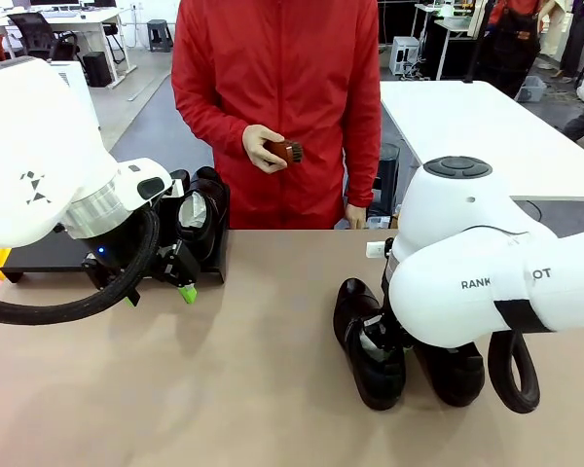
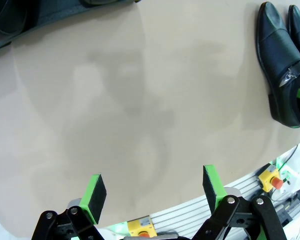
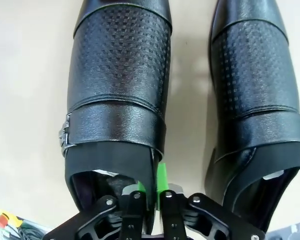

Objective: Organize the shoes by placing them on the stand.
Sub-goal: Pick up one Shoe and place it in the middle of the table.

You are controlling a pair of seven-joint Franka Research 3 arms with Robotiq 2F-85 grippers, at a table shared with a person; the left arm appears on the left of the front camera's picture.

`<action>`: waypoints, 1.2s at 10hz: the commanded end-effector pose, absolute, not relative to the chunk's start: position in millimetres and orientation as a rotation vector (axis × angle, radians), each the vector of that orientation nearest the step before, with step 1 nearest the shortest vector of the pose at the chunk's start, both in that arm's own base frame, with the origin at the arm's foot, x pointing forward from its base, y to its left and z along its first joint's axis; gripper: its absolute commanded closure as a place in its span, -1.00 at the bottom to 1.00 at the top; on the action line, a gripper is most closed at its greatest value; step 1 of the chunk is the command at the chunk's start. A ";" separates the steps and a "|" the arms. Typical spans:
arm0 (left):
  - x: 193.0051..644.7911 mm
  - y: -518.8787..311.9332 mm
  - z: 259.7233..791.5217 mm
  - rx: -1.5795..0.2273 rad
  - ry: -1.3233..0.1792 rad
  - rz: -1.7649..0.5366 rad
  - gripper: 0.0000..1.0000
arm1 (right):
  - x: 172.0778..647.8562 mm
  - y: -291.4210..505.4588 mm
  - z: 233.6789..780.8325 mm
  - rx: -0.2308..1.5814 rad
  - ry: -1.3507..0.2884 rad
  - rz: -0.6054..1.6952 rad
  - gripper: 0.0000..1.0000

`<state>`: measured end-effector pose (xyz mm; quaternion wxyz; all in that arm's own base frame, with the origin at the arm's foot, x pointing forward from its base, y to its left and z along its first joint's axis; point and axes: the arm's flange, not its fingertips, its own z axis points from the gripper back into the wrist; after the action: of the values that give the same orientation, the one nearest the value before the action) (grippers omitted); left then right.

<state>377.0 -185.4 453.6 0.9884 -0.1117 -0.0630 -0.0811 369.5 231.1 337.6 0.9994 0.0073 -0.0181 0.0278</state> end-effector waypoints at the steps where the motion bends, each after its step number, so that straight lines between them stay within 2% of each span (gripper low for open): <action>1: 379.4 -183.2 455.7 -0.238 -0.118 -0.175 -1.00 | 373.3 236.2 333.4 0.033 -0.034 0.048 1.00; 3: 379.4 -183.2 455.7 -0.238 -0.118 -0.175 -1.00 | 371.8 227.2 347.0 0.073 -0.018 0.036 1.00; 4: 379.4 -183.2 455.7 -0.238 -0.118 -0.175 -1.00 | 369.8 216.1 367.9 0.038 0.037 0.100 1.00; 5: 379.4 -183.2 455.7 -0.238 -0.118 -0.175 -1.00 | 370.9 228.4 339.1 0.030 -0.030 0.037 1.00; 8: 379.4 -183.2 455.7 -0.238 -0.118 -0.175 -1.00 | 370.6 223.7 343.7 0.030 -0.005 0.049 1.00; 10: 379.4 -183.2 455.7 -0.238 -0.118 -0.175 -1.00 | 345.2 233.8 383.8 0.068 -0.137 -0.129 1.00; 12: 377.8 -175.2 458.7 -0.218 -0.136 -0.130 -1.00 | 322.1 252.3 415.2 0.103 -0.231 -0.190 1.00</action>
<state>377.9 -183.3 454.6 0.9886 -0.1119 -0.0643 -0.0770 342.4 240.8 404.7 0.9935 0.0448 -0.0792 -0.0689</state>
